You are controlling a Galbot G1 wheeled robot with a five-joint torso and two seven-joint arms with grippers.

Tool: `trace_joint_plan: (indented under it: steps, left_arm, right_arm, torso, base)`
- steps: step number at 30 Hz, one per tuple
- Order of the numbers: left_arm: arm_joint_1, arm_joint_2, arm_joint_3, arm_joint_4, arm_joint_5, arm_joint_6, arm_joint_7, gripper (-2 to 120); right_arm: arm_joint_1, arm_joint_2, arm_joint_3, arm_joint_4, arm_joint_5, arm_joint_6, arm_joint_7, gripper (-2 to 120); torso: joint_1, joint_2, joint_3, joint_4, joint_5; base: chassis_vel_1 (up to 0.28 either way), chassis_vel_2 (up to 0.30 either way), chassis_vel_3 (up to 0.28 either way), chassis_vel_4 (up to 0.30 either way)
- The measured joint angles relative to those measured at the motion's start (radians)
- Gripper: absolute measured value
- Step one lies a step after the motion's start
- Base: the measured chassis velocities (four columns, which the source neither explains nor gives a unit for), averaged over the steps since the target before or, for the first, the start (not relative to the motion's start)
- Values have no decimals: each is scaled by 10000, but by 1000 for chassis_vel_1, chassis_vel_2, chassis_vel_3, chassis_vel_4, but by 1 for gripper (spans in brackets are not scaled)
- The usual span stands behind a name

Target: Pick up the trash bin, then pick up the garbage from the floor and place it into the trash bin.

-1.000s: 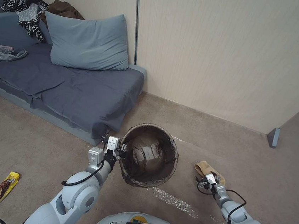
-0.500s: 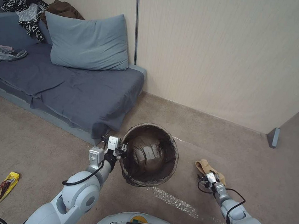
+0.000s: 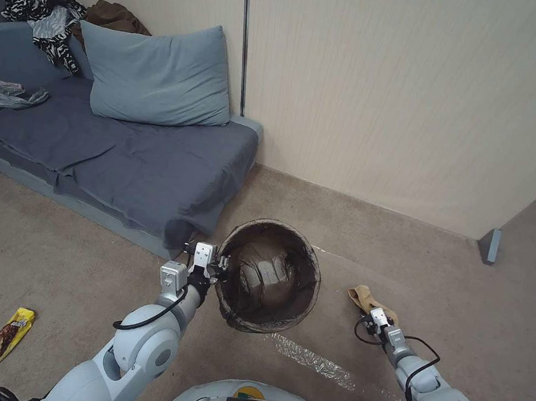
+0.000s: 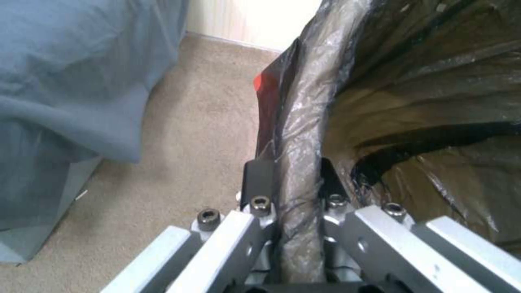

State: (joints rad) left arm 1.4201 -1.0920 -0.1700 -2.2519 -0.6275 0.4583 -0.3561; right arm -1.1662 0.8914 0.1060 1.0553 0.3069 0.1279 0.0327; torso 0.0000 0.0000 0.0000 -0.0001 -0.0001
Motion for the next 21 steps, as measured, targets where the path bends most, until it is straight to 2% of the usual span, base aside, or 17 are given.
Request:
trace_joint_plan:
  steps: [2, 4, 6, 16, 20, 21]
  left_arm:
    - [-44, 1, 11, 19, -31, 0, -12, 0]
    - [-52, 4, 11, 21, -41, 0, -15, 0]
    - [-86, 41, 12, 33, -89, 0, -29, 0]
    - [-64, 91, 26, 15, -135, 0, -59, 0]
    - [-30, 87, 42, -17, -126, 0, -65, 0]
    - [-22, 89, 53, -19, -126, 0, -67, 0]
  right_arm:
    - [24, 10, 9, -9, -6, 17, 5, 14]
    - [31, 12, 10, -9, -6, 19, 12, 11]
    - [51, 28, 12, -10, -10, 25, 58, 0]
    - [-18, 113, 116, -40, -262, 113, 183, 0]
    - [-241, 115, 433, 429, -419, -17, 567, 0]
    - [-373, 107, 786, 855, -415, -124, 780, 0]
  torso:
    - [0, 0, 0, 0, -1]
    - [0, 0, 0, 0, -1]
    - [0, 0, 0, 0, 1]
    - [0, 0, 0, 4, 3]
    - [0, 0, 0, 3, 9]
    - [0, -1, 0, 0, 9]
  base:
    - [0, 0, 0, 0]
    - [0, 0, 0, 0]
    - [0, 0, 0, 0]
    - [0, 0, 0, 0]
    - [0, 0, 0, 0]
    - [0, 0, 0, 0]
